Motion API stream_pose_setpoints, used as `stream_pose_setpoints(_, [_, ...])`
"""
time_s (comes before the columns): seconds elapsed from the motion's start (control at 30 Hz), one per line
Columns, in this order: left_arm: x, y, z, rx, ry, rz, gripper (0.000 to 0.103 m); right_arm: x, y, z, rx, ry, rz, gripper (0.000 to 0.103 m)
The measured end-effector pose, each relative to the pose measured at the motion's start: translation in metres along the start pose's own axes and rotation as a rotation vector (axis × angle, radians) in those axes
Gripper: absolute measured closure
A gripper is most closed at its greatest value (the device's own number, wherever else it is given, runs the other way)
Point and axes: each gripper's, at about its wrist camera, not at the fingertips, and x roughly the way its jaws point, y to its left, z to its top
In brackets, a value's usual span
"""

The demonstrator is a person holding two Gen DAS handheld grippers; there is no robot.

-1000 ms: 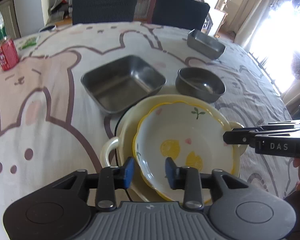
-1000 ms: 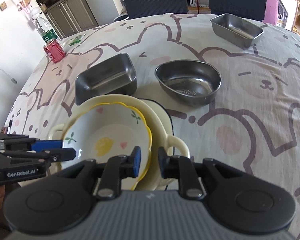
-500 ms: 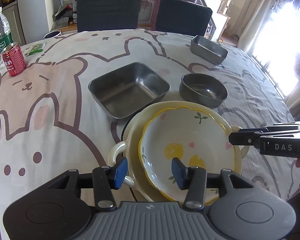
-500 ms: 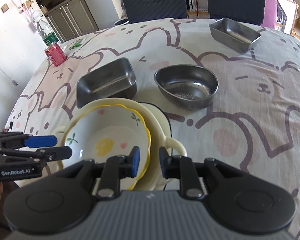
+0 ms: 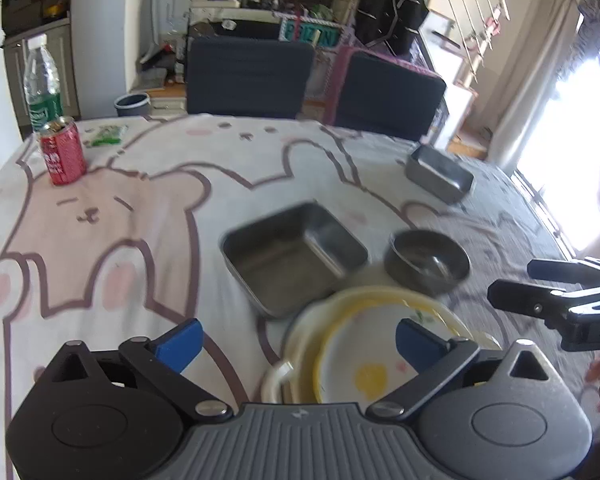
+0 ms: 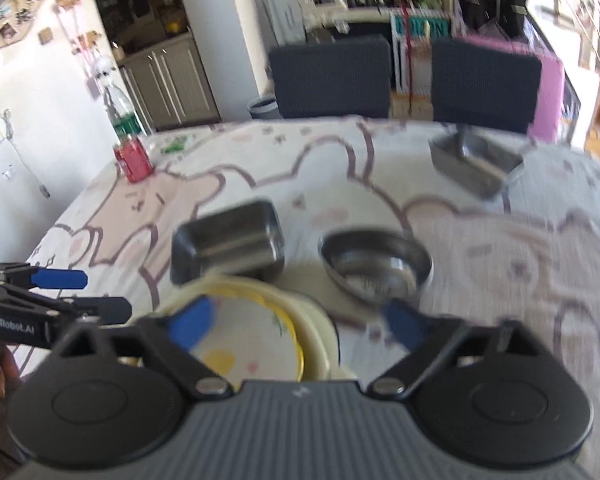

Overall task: Organize plates and bowls
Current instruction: 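Move both grippers to the steel square tray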

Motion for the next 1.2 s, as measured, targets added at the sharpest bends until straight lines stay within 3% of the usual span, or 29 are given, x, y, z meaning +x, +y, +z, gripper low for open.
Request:
stream_pose_setpoints(0.23, [0.019,0.022,0.029,-0.077,-0.011,0.065,0.0,0.028,0.003,0.042,-0.044,-0.035,0.02,0.0])
stream_pose_setpoints(0.37, [0.037,0.038,0.039,-0.156,0.018,0.052,0.002,0.055,0.004,0.059,-0.085,-0.029,0.005,0.0])
stream_pose_setpoints(0.5, [0.061,0.054,0.043,-0.263,0.088,0.023,0.017,0.089,0.005,0.07,-0.126,0.031,0.022,0.001])
stream_pose_setpoints(0.53, [0.067,0.058,0.044,-0.286,0.107,0.022,0.024,0.096,0.005,0.073,-0.124,0.05,0.042,0.003])
stream_pose_setpoints(0.63, [0.083,0.066,0.043,-0.344,0.156,0.016,0.036,0.117,0.007,0.08,-0.106,0.094,0.067,0.024])
stream_pose_setpoints(0.73, [0.094,0.07,0.041,-0.379,0.186,0.001,0.041,0.134,0.01,0.084,-0.096,0.119,0.089,0.031])
stream_pose_setpoints(0.87, [0.102,0.066,0.041,-0.355,0.197,-0.001,0.045,0.156,0.017,0.087,-0.118,0.167,0.118,0.049])
stream_pose_setpoints(1.0, [0.109,0.066,0.04,-0.356,0.22,0.004,0.046,0.175,0.024,0.084,-0.155,0.201,0.083,0.05])
stream_pose_setpoints(1.13, [0.115,0.067,0.04,-0.361,0.228,-0.003,0.055,0.186,0.023,0.08,-0.157,0.218,0.078,0.05])
stream_pose_setpoints(1.2, [0.117,0.066,0.04,-0.36,0.236,-0.006,0.061,0.188,0.022,0.078,-0.164,0.225,0.068,0.059])
